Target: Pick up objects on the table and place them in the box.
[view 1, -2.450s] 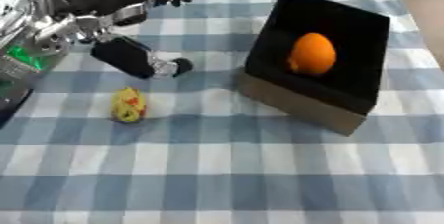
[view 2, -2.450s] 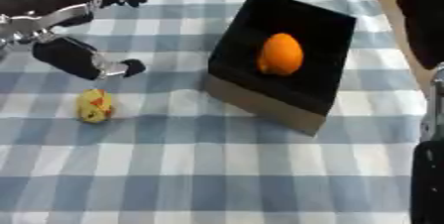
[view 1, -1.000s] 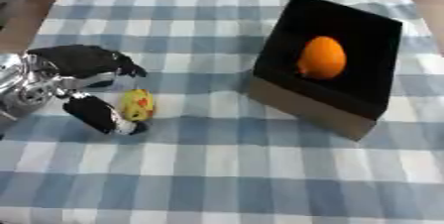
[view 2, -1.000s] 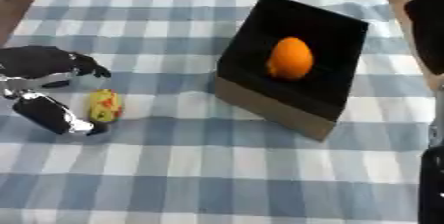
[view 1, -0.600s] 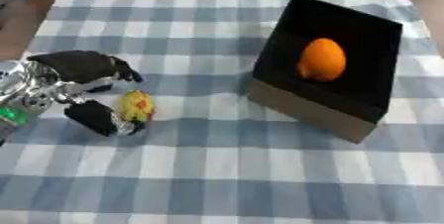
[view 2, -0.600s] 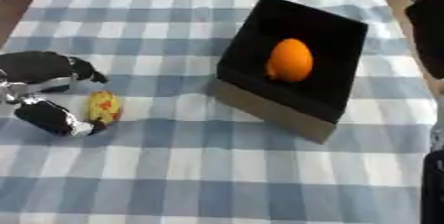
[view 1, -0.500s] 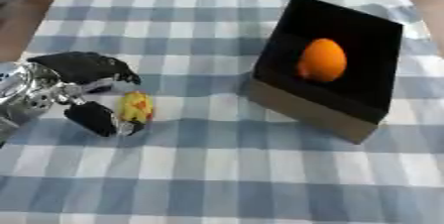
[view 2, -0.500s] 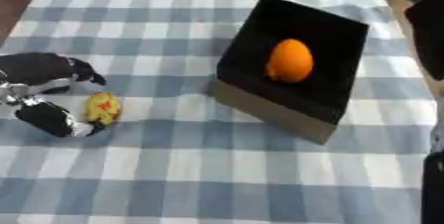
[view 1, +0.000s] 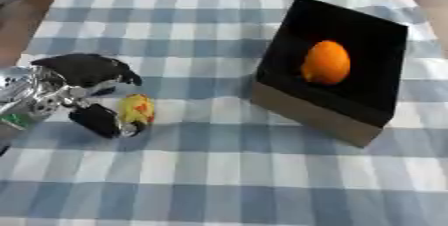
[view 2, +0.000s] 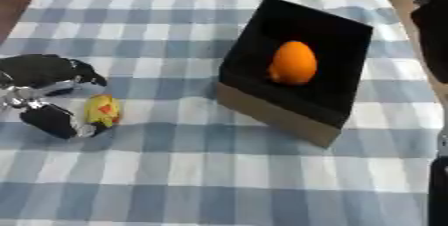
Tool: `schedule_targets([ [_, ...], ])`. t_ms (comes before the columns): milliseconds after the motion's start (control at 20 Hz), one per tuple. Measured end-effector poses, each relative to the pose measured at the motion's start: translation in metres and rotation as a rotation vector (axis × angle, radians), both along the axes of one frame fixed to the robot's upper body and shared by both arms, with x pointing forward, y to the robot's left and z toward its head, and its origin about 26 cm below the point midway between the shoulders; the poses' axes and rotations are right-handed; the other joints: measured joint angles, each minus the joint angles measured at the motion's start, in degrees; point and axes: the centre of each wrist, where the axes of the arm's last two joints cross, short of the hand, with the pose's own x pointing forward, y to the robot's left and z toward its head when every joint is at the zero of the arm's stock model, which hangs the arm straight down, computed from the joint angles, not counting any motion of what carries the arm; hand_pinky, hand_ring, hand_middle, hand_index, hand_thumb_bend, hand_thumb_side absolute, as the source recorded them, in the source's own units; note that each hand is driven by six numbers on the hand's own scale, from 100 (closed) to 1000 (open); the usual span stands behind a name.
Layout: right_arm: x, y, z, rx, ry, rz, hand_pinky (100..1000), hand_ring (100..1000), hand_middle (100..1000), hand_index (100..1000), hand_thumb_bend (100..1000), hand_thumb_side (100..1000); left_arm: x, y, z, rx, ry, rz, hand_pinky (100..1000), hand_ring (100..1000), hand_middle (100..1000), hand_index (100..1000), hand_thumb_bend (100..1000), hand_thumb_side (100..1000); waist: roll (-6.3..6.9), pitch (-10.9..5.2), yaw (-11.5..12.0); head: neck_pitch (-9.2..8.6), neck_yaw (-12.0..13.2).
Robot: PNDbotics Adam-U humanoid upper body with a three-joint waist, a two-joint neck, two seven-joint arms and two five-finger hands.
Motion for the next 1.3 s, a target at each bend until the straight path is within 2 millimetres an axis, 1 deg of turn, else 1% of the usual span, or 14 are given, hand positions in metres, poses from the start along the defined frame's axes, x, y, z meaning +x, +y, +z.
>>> schedule_targets([
  [150,0.0,0.0001,0.0002,0.0,-0.002,0.001,1000,886,737,885,100,764,0.0003,-0.0016,-0.001,0.0,0.009,0.006,679,826,791,898,401,650,-0.02,0.04,-0.19,-0.41,0.19],
  [250,0.0,0.0002,0.0004,0.0,-0.003,0.002,1000,886,737,885,100,764,0.0003,-0.0023,-0.0019,0.0,0.016,0.012,669,816,766,884,387,644,-0.07,0.09,-0.33,-0.46,0.22],
  [450,0.0,0.0008,0.0021,0.0,-0.008,0.005,1000,887,737,886,100,765,0.0003,-0.003,-0.0027,0.011,0.021,0.016,641,789,706,856,370,620,-0.14,0.21,-0.33,-0.47,0.23],
  [650,0.0,0.0009,0.0025,0.001,-0.009,0.006,1000,888,736,886,100,765,0.0004,-0.0032,-0.0028,0.022,0.021,0.02,602,744,614,811,322,609,-0.14,0.24,-0.33,-0.49,0.24],
  [800,0.0,0.0009,0.0025,0.001,-0.009,0.006,1000,888,736,886,100,765,0.0005,-0.0046,-0.0043,0.021,0.026,0.016,582,723,596,797,305,590,-0.14,0.24,-0.37,-0.51,0.25],
  [900,0.0,0.0009,0.0025,0.001,-0.009,0.006,1000,888,736,886,100,765,0.0006,-0.005,-0.0047,0.024,0.027,0.018,583,725,602,800,303,583,-0.14,0.24,-0.39,-0.61,0.26],
  [950,0.0,0.0009,0.0025,0.001,-0.009,0.006,1000,888,736,886,100,766,0.0006,-0.005,-0.0047,0.026,0.027,0.021,583,726,606,802,294,563,-0.14,0.24,-0.4,-0.72,0.26],
  [1100,0.0,0.0009,0.0025,0.001,-0.009,0.006,1000,888,736,885,100,766,0.0005,-0.0049,-0.0053,0.045,0.026,0.033,592,738,659,842,329,563,-0.14,0.24,-0.56,-0.95,0.31],
  [1200,0.0,0.0009,0.0025,0.001,-0.009,0.006,1000,888,736,885,100,766,0.0004,-0.0047,-0.0059,0.064,0.021,0.04,608,760,716,895,357,574,-0.17,0.26,-0.67,-0.97,0.38],
  [1300,0.0,0.0009,0.0025,0.002,-0.009,0.007,1000,889,736,886,100,767,0.0004,-0.0049,-0.0061,0.084,0.014,0.044,617,771,735,916,365,578,-0.21,0.35,-0.69,-0.98,0.42],
])
